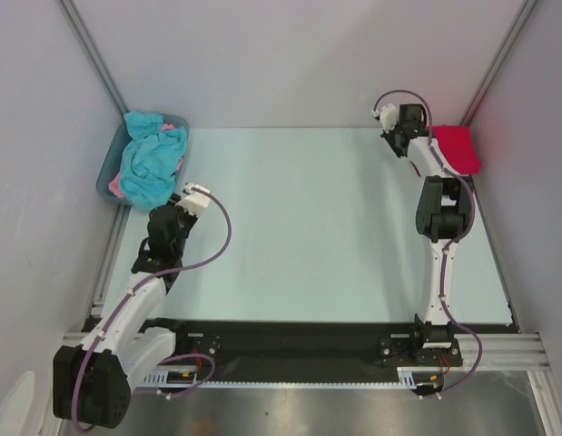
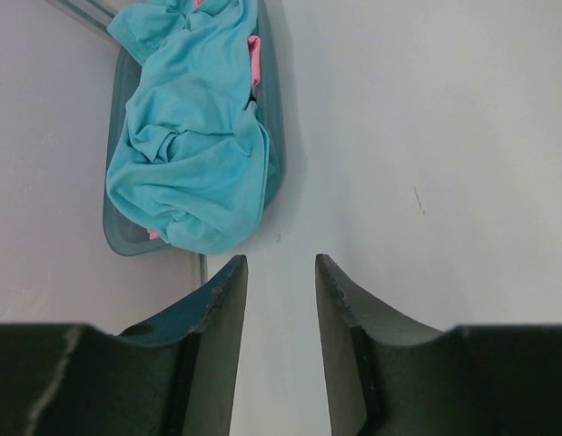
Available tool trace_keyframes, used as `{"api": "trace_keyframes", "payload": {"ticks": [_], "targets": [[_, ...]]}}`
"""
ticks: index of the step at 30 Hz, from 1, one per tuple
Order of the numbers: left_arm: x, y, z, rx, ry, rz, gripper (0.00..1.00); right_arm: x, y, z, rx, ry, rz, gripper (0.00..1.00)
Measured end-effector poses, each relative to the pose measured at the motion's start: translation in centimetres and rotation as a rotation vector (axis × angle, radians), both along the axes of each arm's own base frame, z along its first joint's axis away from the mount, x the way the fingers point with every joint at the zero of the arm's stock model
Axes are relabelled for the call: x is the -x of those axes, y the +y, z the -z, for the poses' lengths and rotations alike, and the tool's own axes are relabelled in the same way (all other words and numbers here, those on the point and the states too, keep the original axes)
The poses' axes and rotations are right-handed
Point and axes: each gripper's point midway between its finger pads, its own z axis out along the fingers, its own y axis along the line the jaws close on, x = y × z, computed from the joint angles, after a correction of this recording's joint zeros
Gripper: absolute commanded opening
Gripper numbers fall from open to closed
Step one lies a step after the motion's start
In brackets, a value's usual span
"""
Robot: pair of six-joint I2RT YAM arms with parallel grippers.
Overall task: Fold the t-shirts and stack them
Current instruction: Reset both grippers
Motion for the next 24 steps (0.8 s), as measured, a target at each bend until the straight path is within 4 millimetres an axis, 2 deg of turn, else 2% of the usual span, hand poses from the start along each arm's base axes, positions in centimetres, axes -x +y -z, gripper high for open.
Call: {"api": "trace_keyframes", "payload": {"ticks": [4,6,9,15,24], "targets": [[0.0,0.0,-0.1,0.000,-0.002,0.000,0.42,-1.1,0.1,-1.5,-0.091,-0.026,0.017,0.00],[0.0,0.0,-0.2,0.001,-0.006,0.000,0.42,-1.2,0.2,-1.3,-0.120,-0.022,0.022,0.00],[0.1,0.0,-0.3,0.002,-0.011,0.000,0.42,-0.9,0.1,0.3,-0.140,0.016,0.035,0.00],[0.1,0.0,-0.5,0.003,-0.015,0.003,0.42,-0.1,0.2,5.0,-0.143,0.106,0.044,0.00],[0.1,-0.2,-0.7,0.011,-0.023,0.009,0.42,-1.6,-0.5,5.2,-0.117,0.071,0.064,0.00]]}}
